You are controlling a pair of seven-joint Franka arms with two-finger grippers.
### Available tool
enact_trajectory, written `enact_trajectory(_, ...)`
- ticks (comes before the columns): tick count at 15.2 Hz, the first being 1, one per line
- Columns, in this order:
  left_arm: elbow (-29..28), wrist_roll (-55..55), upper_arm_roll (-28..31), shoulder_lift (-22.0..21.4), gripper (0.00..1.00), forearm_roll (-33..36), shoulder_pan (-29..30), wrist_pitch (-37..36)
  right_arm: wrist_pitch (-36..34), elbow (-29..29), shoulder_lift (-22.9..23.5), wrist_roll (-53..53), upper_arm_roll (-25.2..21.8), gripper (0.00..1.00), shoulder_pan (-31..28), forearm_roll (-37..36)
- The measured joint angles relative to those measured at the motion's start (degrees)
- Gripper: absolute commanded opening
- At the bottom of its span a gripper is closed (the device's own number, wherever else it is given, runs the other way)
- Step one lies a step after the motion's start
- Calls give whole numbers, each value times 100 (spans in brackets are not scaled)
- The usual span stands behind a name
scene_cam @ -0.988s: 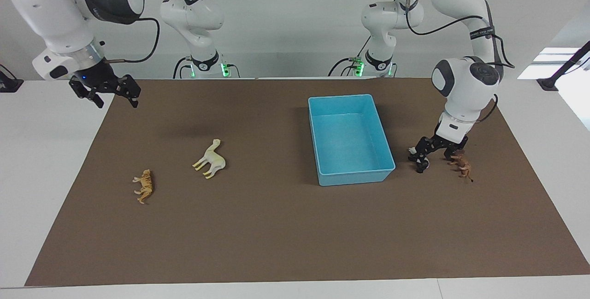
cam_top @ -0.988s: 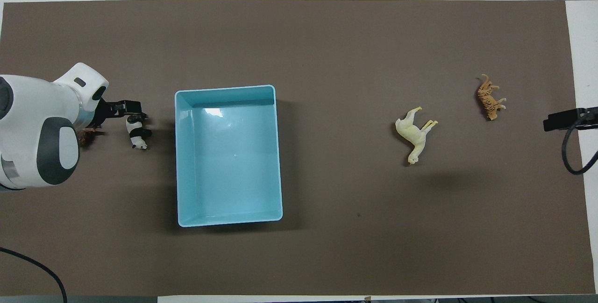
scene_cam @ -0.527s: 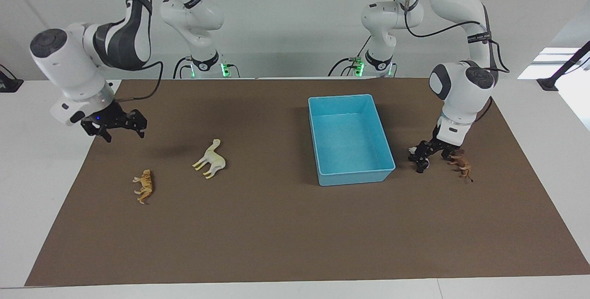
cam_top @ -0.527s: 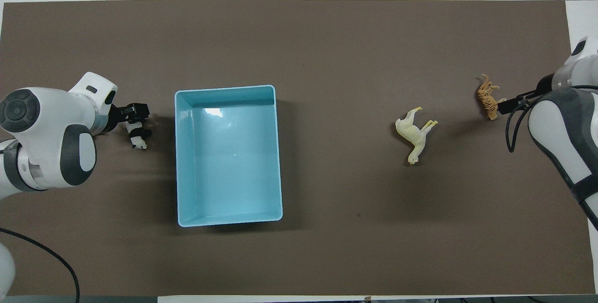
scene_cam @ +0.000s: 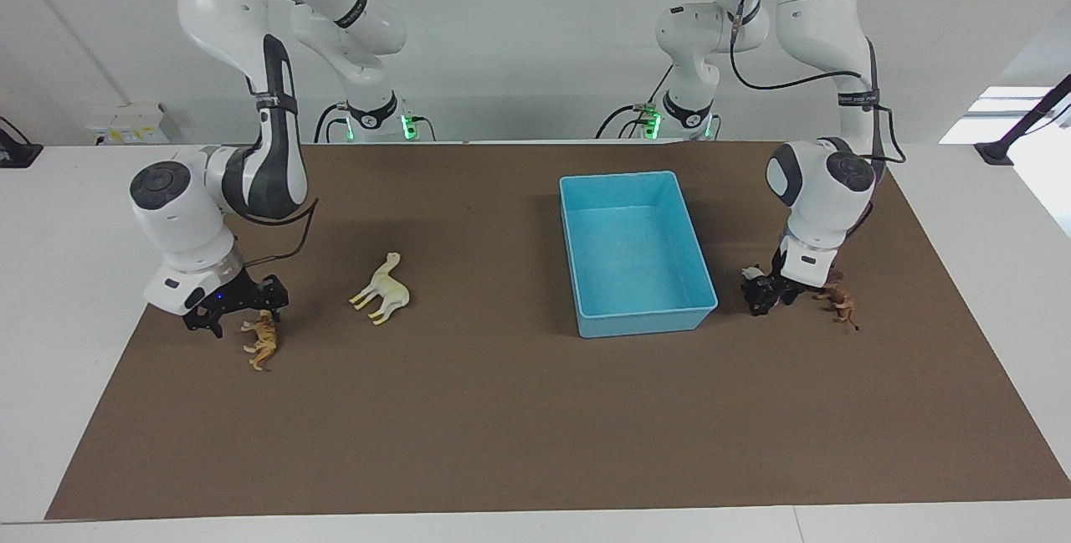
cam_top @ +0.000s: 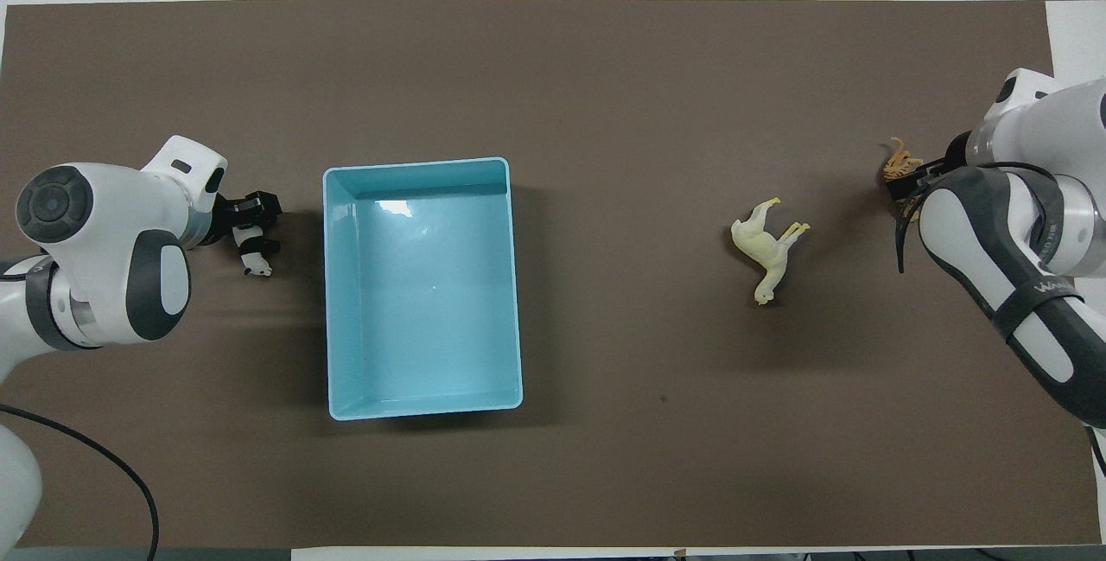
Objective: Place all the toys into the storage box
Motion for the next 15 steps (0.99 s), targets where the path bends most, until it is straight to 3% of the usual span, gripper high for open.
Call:
enact_trajectory(3,140,0,-3,-9,0,0,-6,-346,117,23,144,1,3,98,32,1)
enact_trajectory(6,761,-4,-3,-21,0,0,-7,-1243,167,24,247,24,2,77,72,3)
enact_trajectory(7,1088,-5,-3,-38,0,0,-7,-1685,205,24,278,24,2,61,73,4)
enact_trajectory(8,1459,-7,-4,-58,0,0,-7,-2194,251,23,310,24,1,22,73,4)
enact_trajectory(9,1857,-20,-9,-80,0,0,-8,-2742,294,24,338,25,1,0,73,7)
enact_trajectory(12,2664,-646,-148,-186,0,-2,-128,-3788,253,18,324,176,36,0,84,53)
enact_trajectory(15,2560,-1882,-249,-251,0,-1,-835,-3744,142,47,302,326,46,0,80,53)
